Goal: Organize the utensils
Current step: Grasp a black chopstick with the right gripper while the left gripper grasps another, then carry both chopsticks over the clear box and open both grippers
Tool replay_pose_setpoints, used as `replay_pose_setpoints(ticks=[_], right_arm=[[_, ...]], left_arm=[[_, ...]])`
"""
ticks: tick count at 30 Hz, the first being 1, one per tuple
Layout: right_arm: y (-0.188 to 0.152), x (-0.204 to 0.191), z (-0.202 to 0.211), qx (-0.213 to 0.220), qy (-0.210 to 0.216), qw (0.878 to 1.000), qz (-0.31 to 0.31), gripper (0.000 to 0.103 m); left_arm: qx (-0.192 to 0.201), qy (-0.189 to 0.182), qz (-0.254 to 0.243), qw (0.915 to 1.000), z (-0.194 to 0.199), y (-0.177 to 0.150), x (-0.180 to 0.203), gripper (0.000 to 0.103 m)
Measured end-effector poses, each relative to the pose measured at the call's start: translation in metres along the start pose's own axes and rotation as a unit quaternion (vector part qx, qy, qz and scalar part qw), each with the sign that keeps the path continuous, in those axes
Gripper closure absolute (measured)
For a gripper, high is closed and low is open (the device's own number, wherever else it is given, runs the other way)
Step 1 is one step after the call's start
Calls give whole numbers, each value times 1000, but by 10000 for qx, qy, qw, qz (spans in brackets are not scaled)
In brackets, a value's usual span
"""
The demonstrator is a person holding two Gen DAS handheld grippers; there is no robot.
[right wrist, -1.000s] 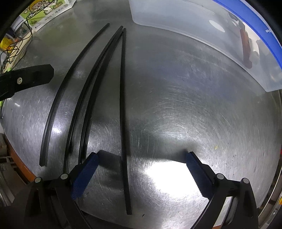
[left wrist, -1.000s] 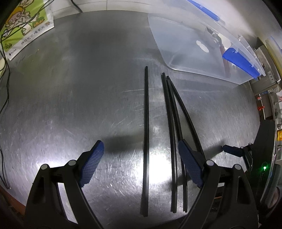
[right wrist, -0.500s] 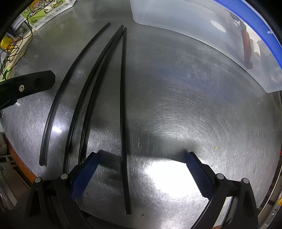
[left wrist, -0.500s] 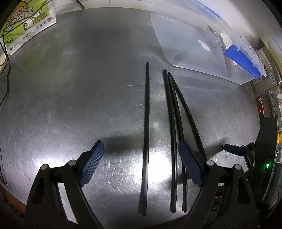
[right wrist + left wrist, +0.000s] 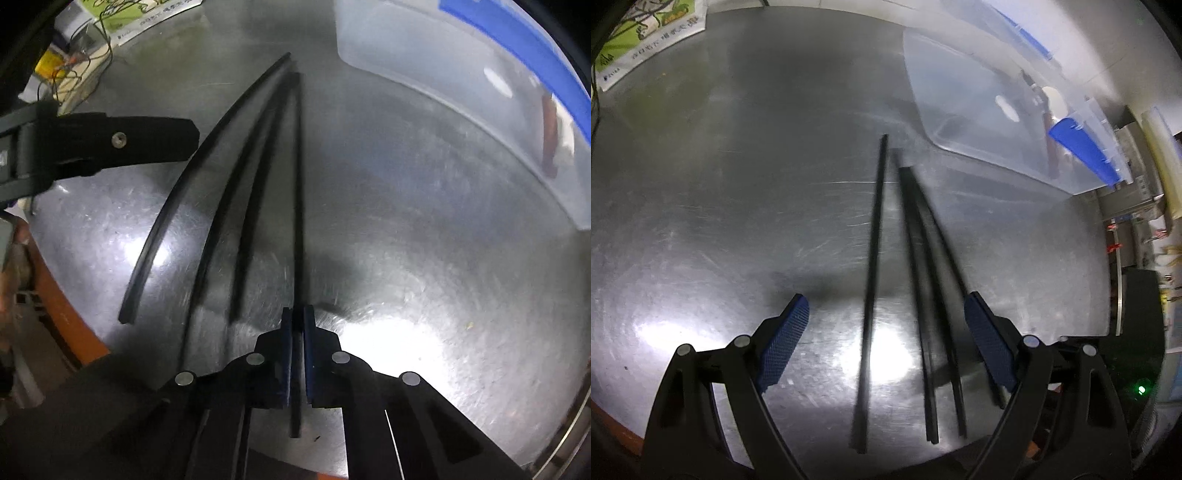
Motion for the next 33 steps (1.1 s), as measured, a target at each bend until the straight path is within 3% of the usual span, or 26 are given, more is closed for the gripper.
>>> replay_pose_setpoints(ticks=[2,3,5,9,13,16,22,23,25,33], right_arm=[[-5,4,1,-117,387,9987,-297,96],[-9,6,5,-170,776,9952,-570,96],[-13,9,13,-222,1295,9879,-829,96],[-23,13,32,-259,2260,9648,-1321,96],[-34,20,43,-424,3089,9337,-1763,96],[-36,23,49,-419,3320,9242,-1838,96],[-40,20,56,-368,3421,9223,-1762,96],[-41,21,56,-363,3423,9222,-1764,96],[-40,20,53,-362,3426,9221,-1765,96],[-29,10,46,-411,3321,9272,-1684,96]], left_arm=[[-14,-258,69,9996,0,1,6,21],[-34,-410,114,9991,-1,1,9,21],[-198,-1009,382,9940,-5,-1,19,21],[-721,-1922,970,9739,-23,-12,35,21],[-1014,-2319,1306,9586,-33,-23,46,21],[-1184,-2560,1475,9480,-38,-29,54,27],[-1292,-2529,1668,9442,-47,-33,55,72],[-1278,-2488,1692,9450,-48,-34,54,86],[-1230,-2497,1794,9436,-46,-35,47,95],[-1117,-2613,1570,9458,-39,-31,42,99]])
Point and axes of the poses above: each gripper's, at about its wrist camera, not at the fingertips, and z roughly against the way its jaws point, x to its right, y to its top, the point moved 9 cm from there along -z, roughly the way its jaws point, and after that the axes turned 9 degrees about -y, right-handed, at the moved point
